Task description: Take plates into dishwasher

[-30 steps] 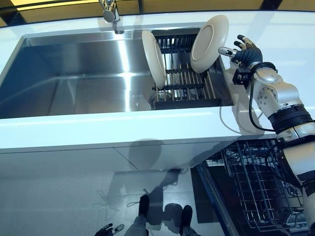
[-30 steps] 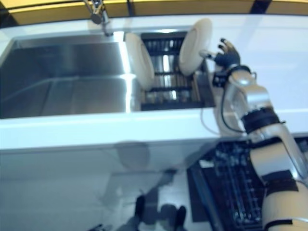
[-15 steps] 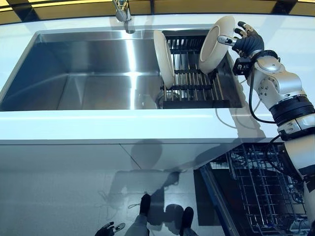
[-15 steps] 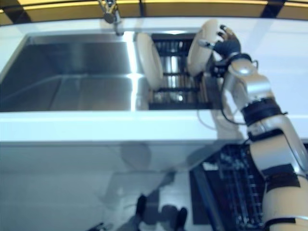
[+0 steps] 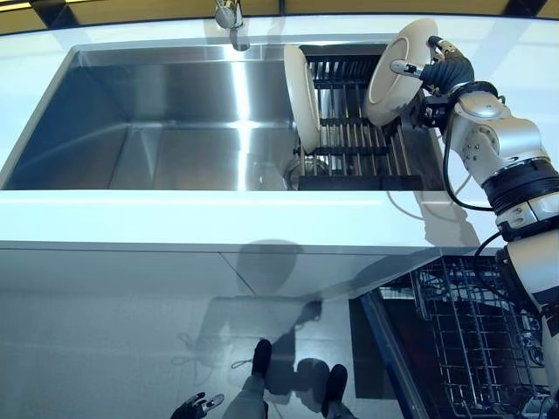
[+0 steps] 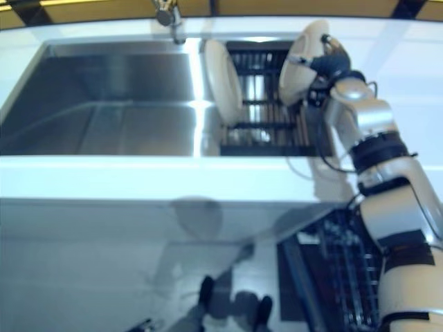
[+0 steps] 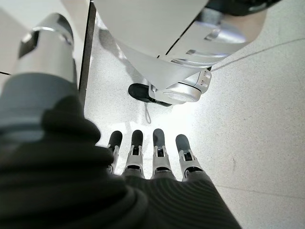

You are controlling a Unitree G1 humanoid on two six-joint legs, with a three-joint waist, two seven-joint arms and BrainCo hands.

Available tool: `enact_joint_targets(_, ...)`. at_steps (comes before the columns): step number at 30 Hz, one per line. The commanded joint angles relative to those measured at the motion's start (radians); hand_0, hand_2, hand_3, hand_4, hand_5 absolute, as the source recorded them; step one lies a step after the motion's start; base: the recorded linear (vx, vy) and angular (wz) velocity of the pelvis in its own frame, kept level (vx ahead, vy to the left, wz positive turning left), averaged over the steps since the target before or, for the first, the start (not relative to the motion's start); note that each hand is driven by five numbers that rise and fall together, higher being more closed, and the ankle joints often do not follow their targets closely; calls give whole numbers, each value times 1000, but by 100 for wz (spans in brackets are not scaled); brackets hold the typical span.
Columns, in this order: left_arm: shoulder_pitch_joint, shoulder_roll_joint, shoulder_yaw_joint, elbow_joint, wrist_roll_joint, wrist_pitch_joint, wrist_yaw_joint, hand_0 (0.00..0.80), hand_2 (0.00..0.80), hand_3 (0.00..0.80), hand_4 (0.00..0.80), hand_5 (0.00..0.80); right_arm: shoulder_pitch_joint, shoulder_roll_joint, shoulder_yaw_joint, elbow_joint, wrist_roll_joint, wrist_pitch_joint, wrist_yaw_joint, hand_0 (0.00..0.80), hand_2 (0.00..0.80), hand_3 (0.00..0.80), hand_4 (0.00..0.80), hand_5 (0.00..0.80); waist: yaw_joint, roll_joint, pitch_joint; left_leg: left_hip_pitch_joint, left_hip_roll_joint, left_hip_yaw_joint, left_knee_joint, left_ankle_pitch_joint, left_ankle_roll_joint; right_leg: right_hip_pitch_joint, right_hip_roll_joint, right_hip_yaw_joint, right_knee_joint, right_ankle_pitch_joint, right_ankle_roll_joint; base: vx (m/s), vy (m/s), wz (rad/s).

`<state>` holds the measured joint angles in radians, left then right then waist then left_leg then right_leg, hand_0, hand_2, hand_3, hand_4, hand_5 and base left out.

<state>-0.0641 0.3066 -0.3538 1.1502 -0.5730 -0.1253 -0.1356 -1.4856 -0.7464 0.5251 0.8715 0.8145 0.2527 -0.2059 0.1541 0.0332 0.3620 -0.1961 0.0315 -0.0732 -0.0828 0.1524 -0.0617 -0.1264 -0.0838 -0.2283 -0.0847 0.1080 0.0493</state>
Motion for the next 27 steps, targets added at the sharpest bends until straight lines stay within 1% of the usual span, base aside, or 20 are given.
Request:
enact_joint_targets(1, 7, 11, -39, 3, -44, -9, -17, 0, 0, 0, 0, 0, -101, -15, 95, 13, 10, 5, 6, 0, 0, 0, 0, 0, 7, -43, 2, -4, -28, 38, -4, -19, 0, -43, -65, 15, 7, 61, 56, 0, 0, 0)
enact_joint_targets(9, 1, 0, -33, -7, -88, -14, -21, 0, 0, 0, 0, 0, -88, -6, 80, 20, 36, 17, 16, 0, 0, 0, 0, 0, 4, -33, 32, -21, -29, 44, -4, -10, -1, -63, -66, 16, 7, 69, 55, -13, 9, 0)
enact_joint_targets(10, 3, -2, -31, -8, -90, -15, -23, 0, 0, 0, 0, 0, -90, -6, 80, 28, 37, 18, 23, 107, 107, 107, 107, 107, 5, -31, 33, -23, -29, 43, -4, -9, -2, -64, -67, 15, 7, 69, 55, 0, 0, 0)
enact_joint_targets(11, 4, -4, -32, -8, -91, -20, -24, 0, 0, 0, 0, 0, -89, -5, 77, 34, 34, 13, 22, 558, 558, 558, 558, 558, 5, -30, 35, -24, -29, 43, -4, -8, -2, -66, -67, 15, 7, 69, 55, 0, 0, 0)
enact_joint_targets(12, 4, -3, -32, -15, -89, -23, -23, 0, 0, 0, 0, 0, -88, -7, 71, 38, 19, 3, 19, 800, 800, 800, 800, 800, 7, -28, 37, -27, -30, 41, -4, -7, -2, -68, -67, 14, 7, 71, 56, 0, 0, 0)
enact_joint_targets(23, 2, 12, -37, -33, -81, -25, -21, 0, 0, 0, 0, 0, -105, -38, 68, 46, -32, -60, -47, 800, 800, 800, 800, 800, 7, -33, 22, -17, -32, 35, -4, -12, -1, -59, -68, 13, 9, 67, 60, 0, 0, 0)
enact_joint_targets(27, 3, 14, -40, -17, -82, -33, -28, 0, 0, 0, 0, 0, -116, -54, 73, 67, -42, -75, -60, 800, 800, 800, 800, 800, 4, -36, 8, -5, -30, 36, -4, -19, -1, -49, -67, 16, 8, 63, 60, 0, 0, 0)
